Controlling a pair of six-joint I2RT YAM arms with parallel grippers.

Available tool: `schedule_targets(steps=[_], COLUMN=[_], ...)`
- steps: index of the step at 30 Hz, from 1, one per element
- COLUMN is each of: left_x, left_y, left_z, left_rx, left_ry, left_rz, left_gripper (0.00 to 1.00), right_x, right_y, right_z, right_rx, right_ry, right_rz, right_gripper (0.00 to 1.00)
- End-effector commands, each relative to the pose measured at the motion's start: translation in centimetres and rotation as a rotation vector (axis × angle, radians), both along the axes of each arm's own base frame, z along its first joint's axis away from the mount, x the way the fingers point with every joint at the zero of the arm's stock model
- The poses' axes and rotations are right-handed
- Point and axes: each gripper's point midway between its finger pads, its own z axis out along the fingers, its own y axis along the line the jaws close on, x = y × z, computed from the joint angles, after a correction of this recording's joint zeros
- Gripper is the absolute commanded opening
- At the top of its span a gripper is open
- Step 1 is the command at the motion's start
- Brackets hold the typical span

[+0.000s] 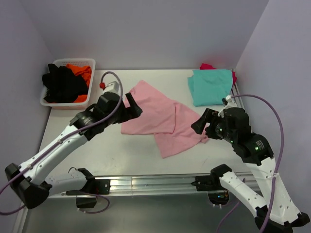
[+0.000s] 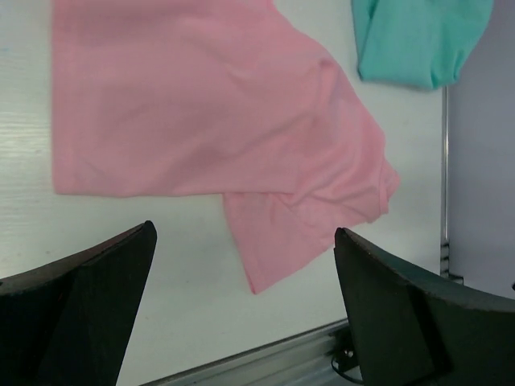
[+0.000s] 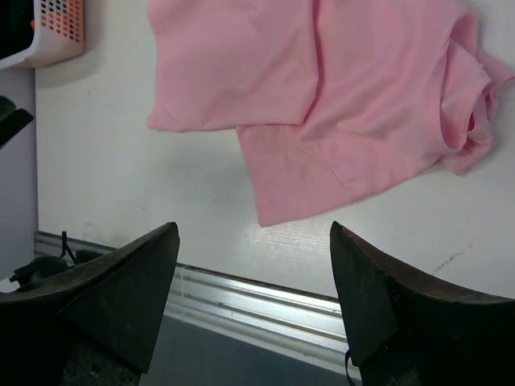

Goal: Fold and stack the t-shirts
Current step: Flatten the tshirt out

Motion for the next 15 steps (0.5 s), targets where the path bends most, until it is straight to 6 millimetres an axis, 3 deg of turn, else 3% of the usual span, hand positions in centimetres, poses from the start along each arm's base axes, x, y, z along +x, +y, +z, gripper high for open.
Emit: schedule_targets(steps=[1,5,10,14,15], left_x=[-0.7,-1.0,-0.5,1.8,2.7], left_y=[3.4,4.7,4.9,5.0,6.2], left_z=[-4.2,-6.3,-9.6,-10.8,-11.2], left_rx=[0.1,0.179,0.229,0.131,0.122], left_ry=[0.072,0.124,0.184,0.198,0.209], left_rz=[0.128,0.168,0.191,0.204,0.233], left_gripper=[0.99,1.0,1.0,0.99,0.99], right_x=[0.0,-0.2,-0.3,-0.5,-0.6], right_y=[0.0,0.4,0.8,0.6,0.5], right_z=[-0.4,0.3,0.3,-1.0,-1.4], right_rx=[-0.031,-0.024,0.005,-0.015,-0.022], right_ry=[0.035,0.001,-0.027,0.018,0.026], right_rz=[0.017,0.058,0.07,0.067,0.069], right_gripper=[0.83,0.81,0.81,0.8,0.8])
